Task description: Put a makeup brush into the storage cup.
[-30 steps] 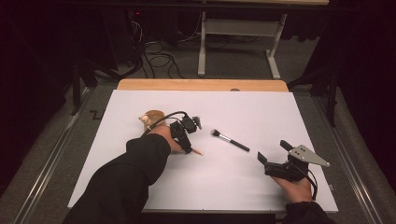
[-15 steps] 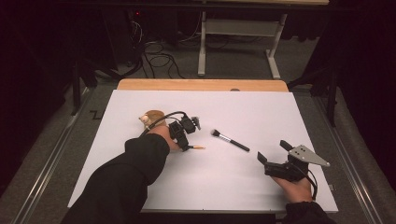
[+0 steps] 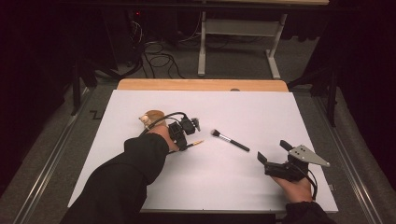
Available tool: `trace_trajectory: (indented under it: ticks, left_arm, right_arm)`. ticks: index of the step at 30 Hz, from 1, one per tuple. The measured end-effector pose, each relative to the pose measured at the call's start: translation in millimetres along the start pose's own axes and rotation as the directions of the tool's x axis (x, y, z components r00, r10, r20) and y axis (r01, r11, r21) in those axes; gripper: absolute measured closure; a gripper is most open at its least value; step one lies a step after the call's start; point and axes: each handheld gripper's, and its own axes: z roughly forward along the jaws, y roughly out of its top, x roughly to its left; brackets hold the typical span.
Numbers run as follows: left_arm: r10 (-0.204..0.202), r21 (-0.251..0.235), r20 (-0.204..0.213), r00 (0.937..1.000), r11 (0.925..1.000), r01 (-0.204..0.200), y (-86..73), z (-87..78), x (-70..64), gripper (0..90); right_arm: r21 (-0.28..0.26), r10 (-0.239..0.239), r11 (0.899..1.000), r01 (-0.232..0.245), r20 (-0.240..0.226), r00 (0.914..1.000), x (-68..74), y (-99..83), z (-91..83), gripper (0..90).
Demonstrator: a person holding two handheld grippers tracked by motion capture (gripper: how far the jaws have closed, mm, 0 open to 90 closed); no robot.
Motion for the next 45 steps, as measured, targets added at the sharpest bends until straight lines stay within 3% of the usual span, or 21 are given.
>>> trace_trajectory:
  ticks: [26, 33, 45]
  left_arm:
    - [-0.036, -0.019, 0.012, 0.9993, 0.9992, 0.036, -2.7, 0.8, 0.7, 83.2]
    - [-0.013, -0.010, -0.002, 0.9999, 0.9999, 0.013, -2.8, -0.6, -2.7, 83.2]
    - [-0.025, -0.022, -0.001, 0.9997, 0.9995, 0.025, -4.1, -5.5, -5.3, 83.2]
  right_arm:
    - [0.000, -0.003, 1.000, 0.003, 0.001, 1.0000, 1.0, 0.1, 0.1, 1.9]
    - [0.001, -0.002, 1.000, 0.002, 0.001, 1.0000, 0.5, 0.0, 0.2, 1.9]
    - [0.000, -0.007, 1.000, 0.007, 0.000, 1.0000, 1.2, 0.2, 0.2, 1.9]
